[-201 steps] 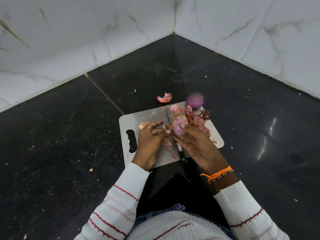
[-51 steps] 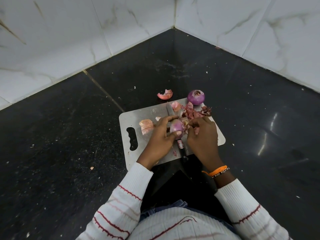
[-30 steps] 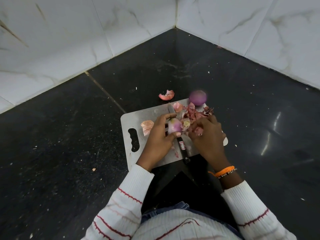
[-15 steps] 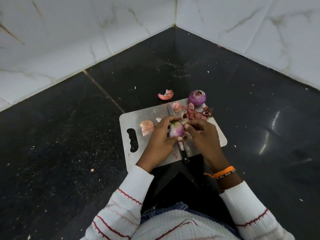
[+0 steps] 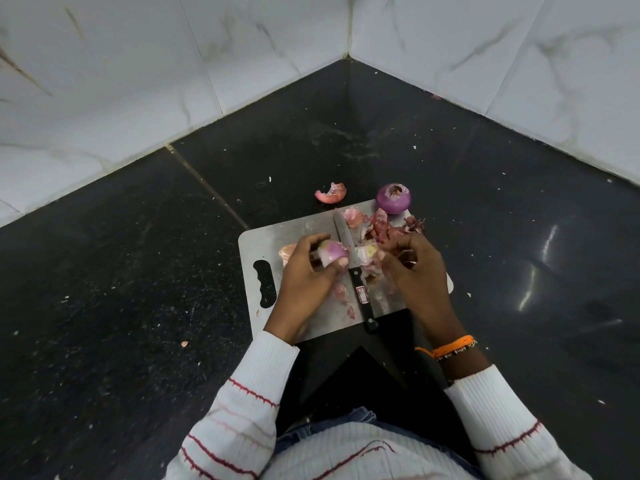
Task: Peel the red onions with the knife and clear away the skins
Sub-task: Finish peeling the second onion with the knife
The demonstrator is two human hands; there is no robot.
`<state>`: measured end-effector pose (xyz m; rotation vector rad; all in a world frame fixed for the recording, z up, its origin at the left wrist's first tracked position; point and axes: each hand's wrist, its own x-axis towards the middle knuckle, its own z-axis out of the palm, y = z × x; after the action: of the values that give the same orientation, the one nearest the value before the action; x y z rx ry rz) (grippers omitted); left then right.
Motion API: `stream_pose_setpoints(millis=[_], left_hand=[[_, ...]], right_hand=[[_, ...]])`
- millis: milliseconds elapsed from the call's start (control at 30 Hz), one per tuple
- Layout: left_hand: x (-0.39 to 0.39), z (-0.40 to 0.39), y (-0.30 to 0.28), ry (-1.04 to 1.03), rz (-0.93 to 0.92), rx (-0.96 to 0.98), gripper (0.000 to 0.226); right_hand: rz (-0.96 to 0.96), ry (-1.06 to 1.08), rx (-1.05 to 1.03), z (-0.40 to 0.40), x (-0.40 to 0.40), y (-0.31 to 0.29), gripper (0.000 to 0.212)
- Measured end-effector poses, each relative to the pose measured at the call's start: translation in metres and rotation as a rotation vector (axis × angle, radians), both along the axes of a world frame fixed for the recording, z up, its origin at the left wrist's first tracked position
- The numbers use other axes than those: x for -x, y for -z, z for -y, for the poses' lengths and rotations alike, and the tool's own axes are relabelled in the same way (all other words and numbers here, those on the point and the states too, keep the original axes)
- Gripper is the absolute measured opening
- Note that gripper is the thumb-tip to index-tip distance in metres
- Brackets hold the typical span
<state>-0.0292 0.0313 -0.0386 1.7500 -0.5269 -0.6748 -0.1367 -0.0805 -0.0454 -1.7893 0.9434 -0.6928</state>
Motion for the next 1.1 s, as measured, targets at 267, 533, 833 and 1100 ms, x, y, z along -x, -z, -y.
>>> stream_pose_setpoints(millis=[267, 533, 833, 1100], left_hand=[[0.005, 0.004, -0.002, -0.066, -0.578, 0.184, 0.037], [0.004, 0.005, -0.002, -0.033, -0.814, 0.186, 0.043], [0.002, 0.007, 0.001, -0.038, -0.924, 0.257, 0.032], [0.003, 0.007, 0.001, -0.064, -0.896, 0.285, 0.029]], right_hand=[[0.004, -0.231, -0.227, -0.009, -0.001, -0.005, 0.036], [0.193, -0.24, -0.543, -0.021, -0.009, -0.003, 0.027], [0.26, -0.181, -0.349, -0.016, -0.005, -0.004, 0.035], [0.176, -0.228, -0.116, -0.017, -0.006, -0.005, 0.04]])
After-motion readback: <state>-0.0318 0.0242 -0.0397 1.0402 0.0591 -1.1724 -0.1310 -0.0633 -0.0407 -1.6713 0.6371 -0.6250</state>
